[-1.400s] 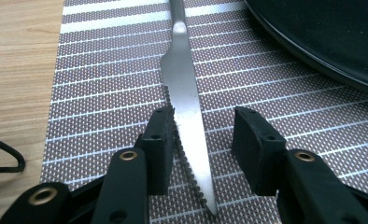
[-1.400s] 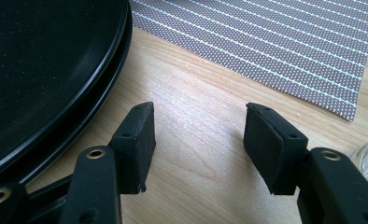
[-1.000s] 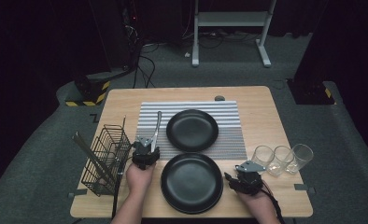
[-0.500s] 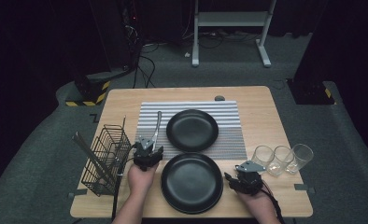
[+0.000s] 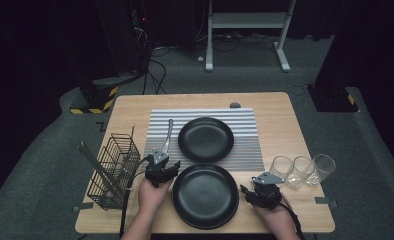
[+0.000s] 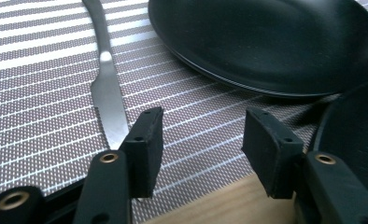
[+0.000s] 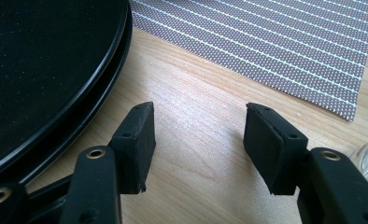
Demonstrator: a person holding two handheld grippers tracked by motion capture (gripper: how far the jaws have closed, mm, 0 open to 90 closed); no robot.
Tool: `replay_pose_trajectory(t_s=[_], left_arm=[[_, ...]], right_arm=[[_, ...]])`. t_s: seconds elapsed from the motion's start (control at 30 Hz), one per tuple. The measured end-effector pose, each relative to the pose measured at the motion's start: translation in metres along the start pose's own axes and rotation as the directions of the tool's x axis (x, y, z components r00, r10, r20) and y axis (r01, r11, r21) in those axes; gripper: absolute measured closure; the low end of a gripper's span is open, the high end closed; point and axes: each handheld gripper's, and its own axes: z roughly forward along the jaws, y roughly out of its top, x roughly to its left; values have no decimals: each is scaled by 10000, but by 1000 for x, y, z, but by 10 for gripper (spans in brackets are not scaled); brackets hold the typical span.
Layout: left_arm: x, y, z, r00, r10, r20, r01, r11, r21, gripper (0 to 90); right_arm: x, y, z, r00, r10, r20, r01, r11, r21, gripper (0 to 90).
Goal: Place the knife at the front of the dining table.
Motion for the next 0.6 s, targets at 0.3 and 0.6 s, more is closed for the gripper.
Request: replay_pose_trajectory(t_s=[0.3,0.6], left_arm=[[-2,0,-6,9991,-9,419,23,9994,-341,394],[-2,5,-14,9978,525,399,-497,9964,-683,356]], right_arm=[[0,0,0,10000,0,0,0,10000,-4,435],[0,0,0,10000,-14,11,14,10000,-2,434]])
